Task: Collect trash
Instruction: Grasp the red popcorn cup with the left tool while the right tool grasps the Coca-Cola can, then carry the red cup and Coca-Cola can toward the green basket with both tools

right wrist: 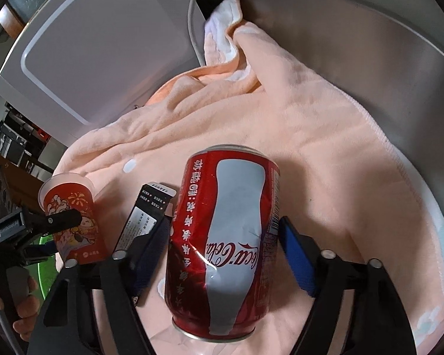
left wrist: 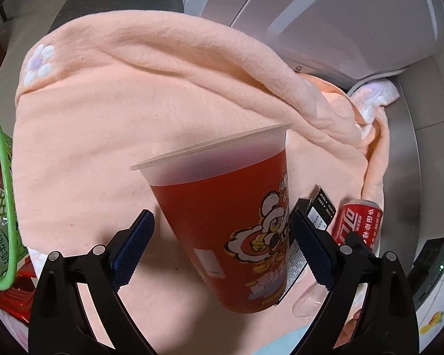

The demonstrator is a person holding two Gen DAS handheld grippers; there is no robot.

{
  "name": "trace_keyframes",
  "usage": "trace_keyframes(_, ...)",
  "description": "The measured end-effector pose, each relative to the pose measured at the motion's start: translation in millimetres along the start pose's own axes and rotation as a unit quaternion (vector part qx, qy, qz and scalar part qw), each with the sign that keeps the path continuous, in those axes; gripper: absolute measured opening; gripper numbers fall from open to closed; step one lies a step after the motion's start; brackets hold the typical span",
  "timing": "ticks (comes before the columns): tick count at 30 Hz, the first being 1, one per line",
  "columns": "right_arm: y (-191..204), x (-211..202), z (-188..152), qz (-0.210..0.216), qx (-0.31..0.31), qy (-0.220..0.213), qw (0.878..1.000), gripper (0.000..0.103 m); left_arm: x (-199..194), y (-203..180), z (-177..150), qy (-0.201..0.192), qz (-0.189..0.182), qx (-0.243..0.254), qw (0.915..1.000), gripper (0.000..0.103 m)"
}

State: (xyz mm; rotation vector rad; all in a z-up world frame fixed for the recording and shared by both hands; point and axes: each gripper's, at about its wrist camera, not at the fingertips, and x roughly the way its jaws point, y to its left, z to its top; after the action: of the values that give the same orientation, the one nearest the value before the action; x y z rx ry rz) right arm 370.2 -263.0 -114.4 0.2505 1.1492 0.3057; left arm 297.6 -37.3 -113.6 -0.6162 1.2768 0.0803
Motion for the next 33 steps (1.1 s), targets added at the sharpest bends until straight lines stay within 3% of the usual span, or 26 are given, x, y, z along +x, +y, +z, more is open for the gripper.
trace_keyframes(6, 0, -1, -1, 0.000, 0.002, -0.004, 1.000, 0.067, 2, -3, -1, 0.002, -0.015, 0.005, 0.9999, 0.074)
trace_keyframes(10, -1, -7, -2, 0.004, 0.005, -0.012, 1.000, 0.067, -3, -6, -2, -0.011, -0.010, 0.022, 0.9997, 0.073)
trace_keyframes(21, 8, -33, -5, 0.013, -0.006, -0.039, 0.999, 0.067, -35, 10, -3, -0.034, -0.037, 0.033, 0.9982, 0.072)
trace_keyframes(33, 37, -58, -10, 0.031, -0.027, -0.060, 0.997, 0.067, -88, 66, -11, -0.072, -0.042, 0.025, 0.9962, 0.072)
